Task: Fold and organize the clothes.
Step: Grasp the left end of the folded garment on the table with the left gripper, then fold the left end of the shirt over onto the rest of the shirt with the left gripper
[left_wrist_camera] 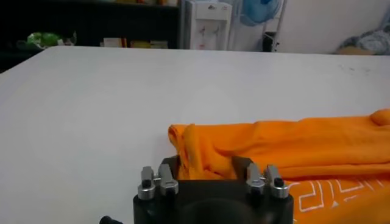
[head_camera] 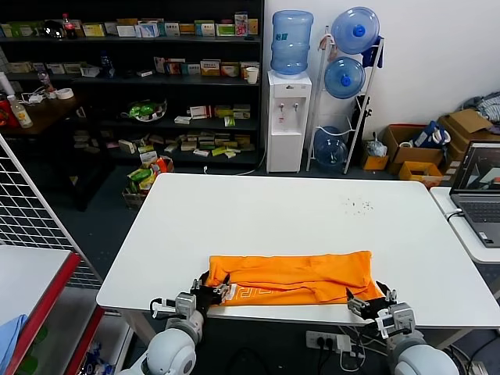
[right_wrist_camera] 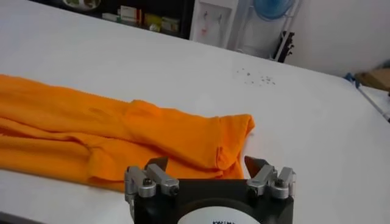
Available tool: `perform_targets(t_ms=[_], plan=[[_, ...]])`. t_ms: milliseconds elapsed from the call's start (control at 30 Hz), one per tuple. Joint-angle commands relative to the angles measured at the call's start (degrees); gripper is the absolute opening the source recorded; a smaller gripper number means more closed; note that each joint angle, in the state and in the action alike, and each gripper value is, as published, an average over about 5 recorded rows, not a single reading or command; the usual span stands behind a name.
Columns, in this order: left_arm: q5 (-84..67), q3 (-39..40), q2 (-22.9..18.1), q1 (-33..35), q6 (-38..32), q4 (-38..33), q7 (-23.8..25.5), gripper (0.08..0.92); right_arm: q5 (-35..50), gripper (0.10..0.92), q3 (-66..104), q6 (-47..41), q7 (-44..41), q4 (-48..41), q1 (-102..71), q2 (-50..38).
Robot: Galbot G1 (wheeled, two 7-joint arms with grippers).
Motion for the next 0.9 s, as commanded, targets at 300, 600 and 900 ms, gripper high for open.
perform_targets(t_ms=[300,600,900], plan=[[-3.18,-0.27,-0.02,-0.50,1.99,0.64,1.62,0.325,-0.22,0.823,-0.26,0.26,0.20,0.79,-0.84,0.77],[-2.67,-2.88,3.47,-1.71,1.39,-0.37,0.54,0.137,-1.46,0.823,-0.53,1.56,0.76,1.96,-0.27,1.61],[-3.94,-9.42,17.52,-3.49,1.23,2.81,-0.36,0.137,-4.49,0.823,-0.67,5.78,1.43,2.32,0.41,2.93]])
